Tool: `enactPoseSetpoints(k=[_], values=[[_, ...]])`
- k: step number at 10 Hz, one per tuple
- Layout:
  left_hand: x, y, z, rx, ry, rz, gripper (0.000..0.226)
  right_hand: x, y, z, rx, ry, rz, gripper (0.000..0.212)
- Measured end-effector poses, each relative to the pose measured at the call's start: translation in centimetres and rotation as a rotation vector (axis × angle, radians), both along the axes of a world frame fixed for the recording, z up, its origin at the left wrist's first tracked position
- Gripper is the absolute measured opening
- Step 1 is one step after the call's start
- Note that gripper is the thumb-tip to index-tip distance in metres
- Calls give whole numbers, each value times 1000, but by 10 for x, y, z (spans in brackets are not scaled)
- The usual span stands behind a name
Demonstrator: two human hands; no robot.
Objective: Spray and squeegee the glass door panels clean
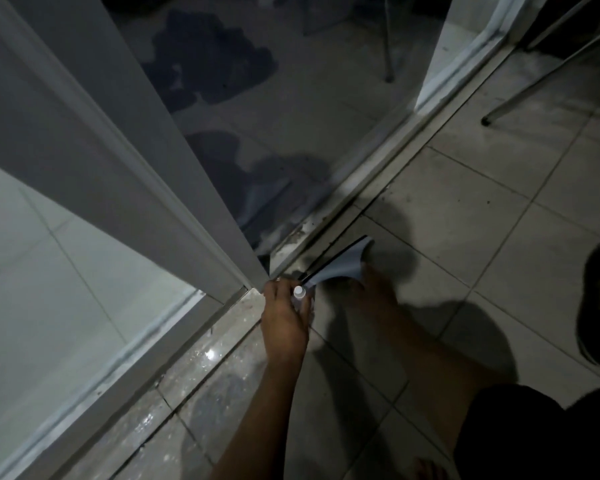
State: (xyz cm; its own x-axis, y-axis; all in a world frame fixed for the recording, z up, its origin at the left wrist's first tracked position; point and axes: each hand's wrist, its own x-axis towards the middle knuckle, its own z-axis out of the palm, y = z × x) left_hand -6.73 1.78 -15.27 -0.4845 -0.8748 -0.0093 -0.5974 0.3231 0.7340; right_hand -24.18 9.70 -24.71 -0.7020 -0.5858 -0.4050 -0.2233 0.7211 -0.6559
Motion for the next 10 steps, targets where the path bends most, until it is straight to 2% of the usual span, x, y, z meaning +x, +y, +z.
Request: enactPoseSetpoints(k=[3,5,6,8,9,10], values=[[8,7,-29,47,-23,9,33,-11,-11,8,63,54,16,49],[2,-1,-35,105,3,32,32,-30,-26,-9,329,99,153,62],[5,1,-38,113,3,30,35,-27,-20,-4,289,203,174,70],[7,-2,-42,100,2,40,62,-32,-14,-4,358,316,197,68],[14,0,-30,122,-47,63,63,-29,-12,20,352,260,192,64],[33,5,10,199,-249,51,49,-12,3,63,393,225,214,51]])
